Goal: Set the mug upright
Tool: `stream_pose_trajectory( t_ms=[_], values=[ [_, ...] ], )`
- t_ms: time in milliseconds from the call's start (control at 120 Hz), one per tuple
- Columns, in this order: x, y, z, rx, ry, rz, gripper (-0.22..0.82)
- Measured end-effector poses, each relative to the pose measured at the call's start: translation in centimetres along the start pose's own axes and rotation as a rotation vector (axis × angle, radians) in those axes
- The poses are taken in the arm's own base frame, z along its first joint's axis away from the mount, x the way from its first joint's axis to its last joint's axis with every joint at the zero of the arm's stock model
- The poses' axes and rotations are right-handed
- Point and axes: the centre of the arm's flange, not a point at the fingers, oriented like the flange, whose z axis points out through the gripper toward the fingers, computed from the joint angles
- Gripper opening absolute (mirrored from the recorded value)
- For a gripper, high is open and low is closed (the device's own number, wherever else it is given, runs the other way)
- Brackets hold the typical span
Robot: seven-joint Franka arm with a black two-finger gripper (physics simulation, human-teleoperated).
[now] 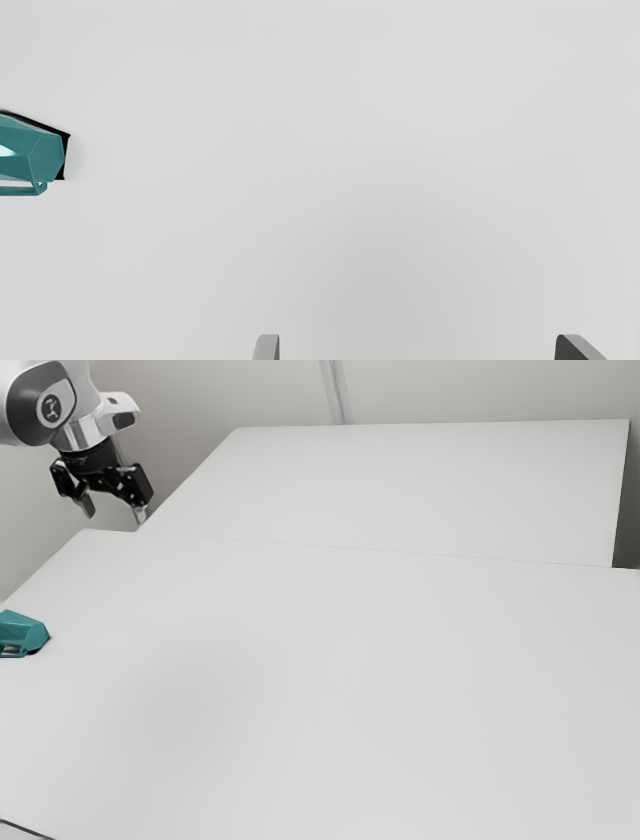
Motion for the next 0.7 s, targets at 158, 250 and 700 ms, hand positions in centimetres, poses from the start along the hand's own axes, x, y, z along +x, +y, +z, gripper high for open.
stream_pose_trajectory(
  t_ms=[158,250,700],
  values=[
    [0.2,0.1,0.1,-0.001,0.015,0.010,0.60],
    [0.3,-0.1,0.2,-0.001,0.021,0.011,0.60],
    [-7.3,-28.0,9.8,-0.205,-0.113,-0.510,0.60]
  ],
)
